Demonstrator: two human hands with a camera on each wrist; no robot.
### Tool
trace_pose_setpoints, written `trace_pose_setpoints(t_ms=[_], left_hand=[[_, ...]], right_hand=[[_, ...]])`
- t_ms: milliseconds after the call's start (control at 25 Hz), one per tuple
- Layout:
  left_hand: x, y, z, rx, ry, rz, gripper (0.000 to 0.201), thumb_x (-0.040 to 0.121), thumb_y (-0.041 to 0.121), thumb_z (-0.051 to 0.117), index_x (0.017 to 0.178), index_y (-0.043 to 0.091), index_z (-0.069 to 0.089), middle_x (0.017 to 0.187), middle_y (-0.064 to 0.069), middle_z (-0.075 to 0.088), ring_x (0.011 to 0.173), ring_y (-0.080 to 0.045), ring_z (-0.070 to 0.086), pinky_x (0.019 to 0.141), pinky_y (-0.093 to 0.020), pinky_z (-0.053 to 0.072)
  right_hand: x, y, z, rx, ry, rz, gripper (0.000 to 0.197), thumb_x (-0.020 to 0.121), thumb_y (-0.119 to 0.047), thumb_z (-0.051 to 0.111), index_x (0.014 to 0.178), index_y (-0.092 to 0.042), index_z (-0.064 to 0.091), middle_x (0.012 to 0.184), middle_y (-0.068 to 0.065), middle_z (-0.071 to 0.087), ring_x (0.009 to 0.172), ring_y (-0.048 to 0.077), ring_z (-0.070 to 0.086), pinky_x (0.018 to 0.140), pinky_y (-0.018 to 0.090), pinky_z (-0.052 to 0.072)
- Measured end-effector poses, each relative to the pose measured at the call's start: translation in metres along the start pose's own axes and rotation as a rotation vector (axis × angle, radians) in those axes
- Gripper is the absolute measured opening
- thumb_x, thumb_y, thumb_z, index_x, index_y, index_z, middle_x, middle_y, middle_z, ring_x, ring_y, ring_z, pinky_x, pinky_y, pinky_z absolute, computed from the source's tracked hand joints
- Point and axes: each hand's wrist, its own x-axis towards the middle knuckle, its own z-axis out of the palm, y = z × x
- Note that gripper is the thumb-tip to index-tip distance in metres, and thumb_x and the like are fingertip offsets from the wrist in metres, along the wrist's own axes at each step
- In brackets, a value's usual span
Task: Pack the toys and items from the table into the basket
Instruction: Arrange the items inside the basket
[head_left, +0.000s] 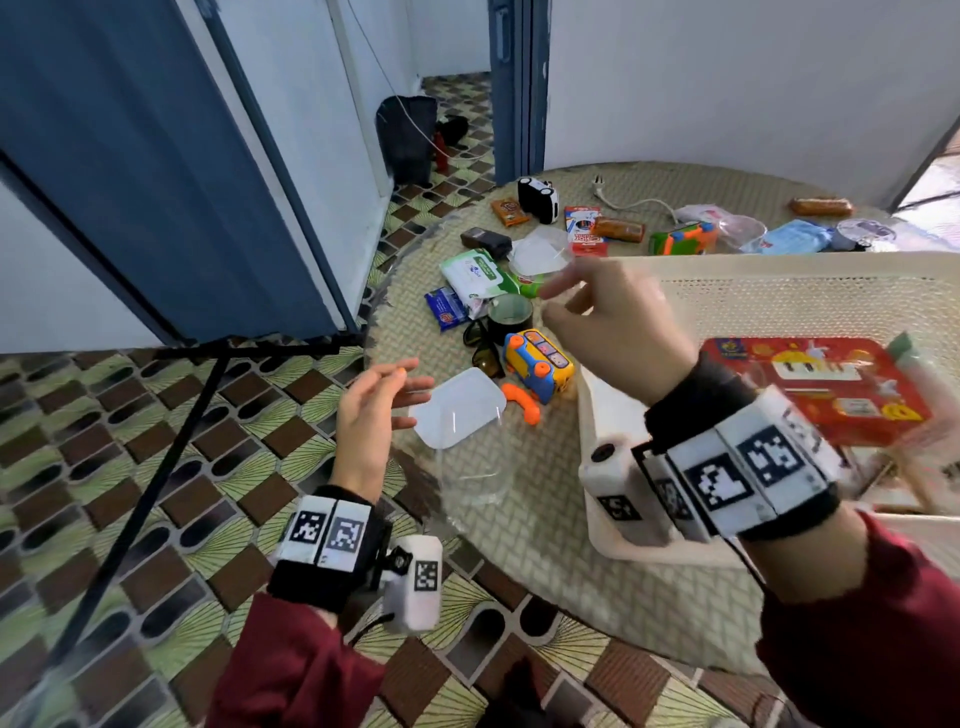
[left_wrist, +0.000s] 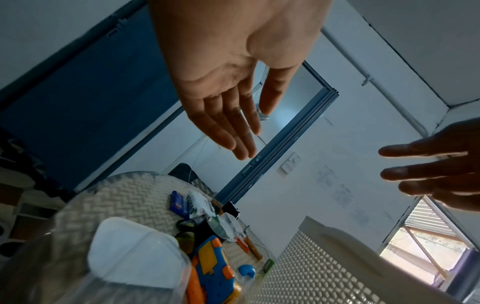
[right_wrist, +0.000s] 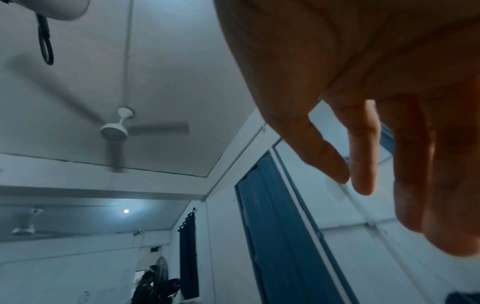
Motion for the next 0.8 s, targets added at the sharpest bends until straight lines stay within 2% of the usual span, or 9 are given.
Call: trace_pose_setpoints(t_ms=[120,200,280,360,440,520,600,720,800], left_hand=[[-0.012,-0.015,-0.017,0.014,-0.011,-0.038,0.022,0.097,0.013,0.047,0.109,0.010,0.065,0.096,-0.006,0.073,0.084,-0.012,0.066,0.068,-0.025,0.046],[-0.011,-0.030,-0.028,0.045,-0.034,-0.077,0.019,0.096,0.010,0.049,0.107,0.012,0.064,0.094,-0.004,0.073,0.080,-0.008,0.065,0.066,-0.023,0.045],[0.000,-0.049,-0.037,0.067,-0.063,-0.128,0.018,0.095,0.009,0.050,0.105,0.014,0.064,0.094,-0.004,0.072,0.081,-0.010,0.065,0.064,-0.023,0.044],[0.019,-0.070,-0.045,0.101,-0.098,-0.190,0.016,0.094,0.009,0.051,0.104,0.014,0.064,0.095,-0.005,0.070,0.081,-0.011,0.063,0.063,-0.022,0.043],[0.041,-0.091,-0.049,0.164,-0.159,-0.232,0.015,0.093,0.009,0.055,0.103,0.014,0.063,0.093,-0.006,0.067,0.081,-0.012,0.059,0.061,-0.021,0.042],[0.063,-0.110,-0.050,0.255,-0.253,-0.253,0.014,0.093,0.011,0.055,0.103,0.018,0.063,0.091,-0.005,0.063,0.084,-0.015,0.057,0.062,-0.022,0.042],[0.088,-0.123,-0.050,0.319,-0.360,-0.268,0.017,0.094,0.012,0.054,0.107,0.019,0.062,0.091,-0.002,0.061,0.088,-0.018,0.054,0.065,-0.026,0.043],[0.121,-0.132,-0.043,0.386,-0.515,-0.274,0.027,0.095,0.013,0.053,0.121,0.017,0.057,0.113,-0.004,0.058,0.101,-0.018,0.053,0.082,-0.033,0.044],[0.140,-0.135,-0.032,0.431,-0.631,-0.261,0.038,0.096,0.015,0.052,0.134,0.016,0.049,0.126,-0.002,0.051,0.112,-0.017,0.049,0.095,-0.033,0.041]], right_hand=[[-0.024,0.004,0.051,0.042,-0.099,0.070,0.015,0.084,-0.018,0.056,0.096,-0.014,0.064,0.080,0.004,0.061,0.090,0.027,0.061,0.074,0.028,0.043],[-0.037,0.015,0.087,0.052,-0.183,0.149,0.014,0.083,-0.023,0.057,0.096,-0.017,0.062,0.095,0.011,0.064,0.096,0.029,0.060,0.080,0.030,0.044],[-0.044,0.030,0.116,0.048,-0.257,0.223,0.014,0.084,-0.024,0.057,0.097,-0.018,0.059,0.105,0.013,0.064,0.098,0.031,0.060,0.078,0.028,0.042],[-0.044,0.049,0.140,0.046,-0.317,0.332,0.019,0.087,-0.021,0.056,0.103,-0.012,0.059,0.107,0.014,0.064,0.099,0.030,0.060,0.072,0.026,0.038],[-0.044,0.070,0.164,0.056,-0.347,0.477,0.017,0.087,-0.020,0.056,0.103,-0.012,0.056,0.107,0.018,0.065,0.095,0.029,0.061,0.075,0.029,0.043],[-0.044,0.089,0.185,0.087,-0.322,0.614,0.015,0.087,-0.019,0.057,0.099,-0.014,0.051,0.110,0.022,0.064,0.088,0.026,0.059,0.082,0.036,0.048],[-0.042,0.101,0.205,0.118,-0.238,0.743,0.023,0.087,-0.019,0.056,0.107,-0.007,0.054,0.116,0.022,0.061,0.095,0.030,0.060,0.088,0.040,0.049],[-0.044,0.110,0.230,0.139,-0.116,0.912,0.040,0.088,-0.020,0.058,0.122,-0.001,0.051,0.125,0.017,0.057,0.115,0.031,0.054,0.093,0.031,0.042],[-0.046,0.113,0.244,0.218,-0.044,0.975,0.043,0.089,-0.021,0.059,0.125,-0.001,0.049,0.126,0.016,0.058,0.115,0.030,0.055,0.093,0.031,0.042]])
